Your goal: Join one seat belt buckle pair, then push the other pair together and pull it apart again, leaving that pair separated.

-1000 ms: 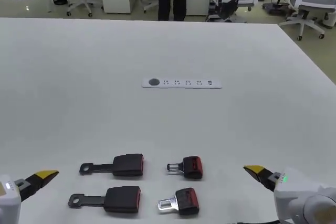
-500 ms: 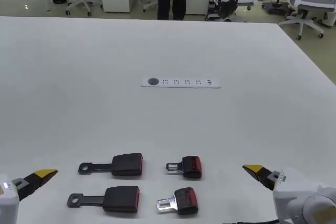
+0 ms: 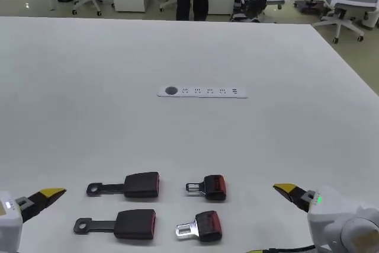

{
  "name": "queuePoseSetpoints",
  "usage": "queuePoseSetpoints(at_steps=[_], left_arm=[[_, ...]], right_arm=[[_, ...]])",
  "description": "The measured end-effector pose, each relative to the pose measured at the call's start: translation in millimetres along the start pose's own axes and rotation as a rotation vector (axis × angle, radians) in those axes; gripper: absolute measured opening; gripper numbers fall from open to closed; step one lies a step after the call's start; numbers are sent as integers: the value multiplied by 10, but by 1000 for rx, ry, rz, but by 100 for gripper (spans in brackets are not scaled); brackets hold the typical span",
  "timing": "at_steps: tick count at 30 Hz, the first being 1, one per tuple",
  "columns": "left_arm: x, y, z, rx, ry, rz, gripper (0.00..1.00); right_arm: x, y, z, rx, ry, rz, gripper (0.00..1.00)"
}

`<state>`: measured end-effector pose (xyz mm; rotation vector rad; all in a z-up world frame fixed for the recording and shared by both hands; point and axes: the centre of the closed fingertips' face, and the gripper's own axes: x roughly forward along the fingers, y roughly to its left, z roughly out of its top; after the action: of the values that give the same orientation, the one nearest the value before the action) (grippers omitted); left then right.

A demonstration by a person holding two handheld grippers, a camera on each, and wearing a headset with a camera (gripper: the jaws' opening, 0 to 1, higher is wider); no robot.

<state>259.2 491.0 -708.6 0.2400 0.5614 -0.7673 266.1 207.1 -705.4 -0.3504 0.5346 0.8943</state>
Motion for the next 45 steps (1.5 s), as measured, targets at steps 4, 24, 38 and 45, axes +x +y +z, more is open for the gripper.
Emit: queuePoseSetpoints(at_steps=[4,24,38,45], left_arm=[[12,13,-11,20,16,-13,97],[287,-48,120,181,114,-139,75],[533,-222,145,325,213,-261,59],[631,-234,59,387,262,-314,53]], right_arm=[[13,-14,-17,-8,7,9,90],[207,52,24,-153,51,127,71],[394,215,31,-270,83,222,57],[514,279,48,-329,95,267,51]])
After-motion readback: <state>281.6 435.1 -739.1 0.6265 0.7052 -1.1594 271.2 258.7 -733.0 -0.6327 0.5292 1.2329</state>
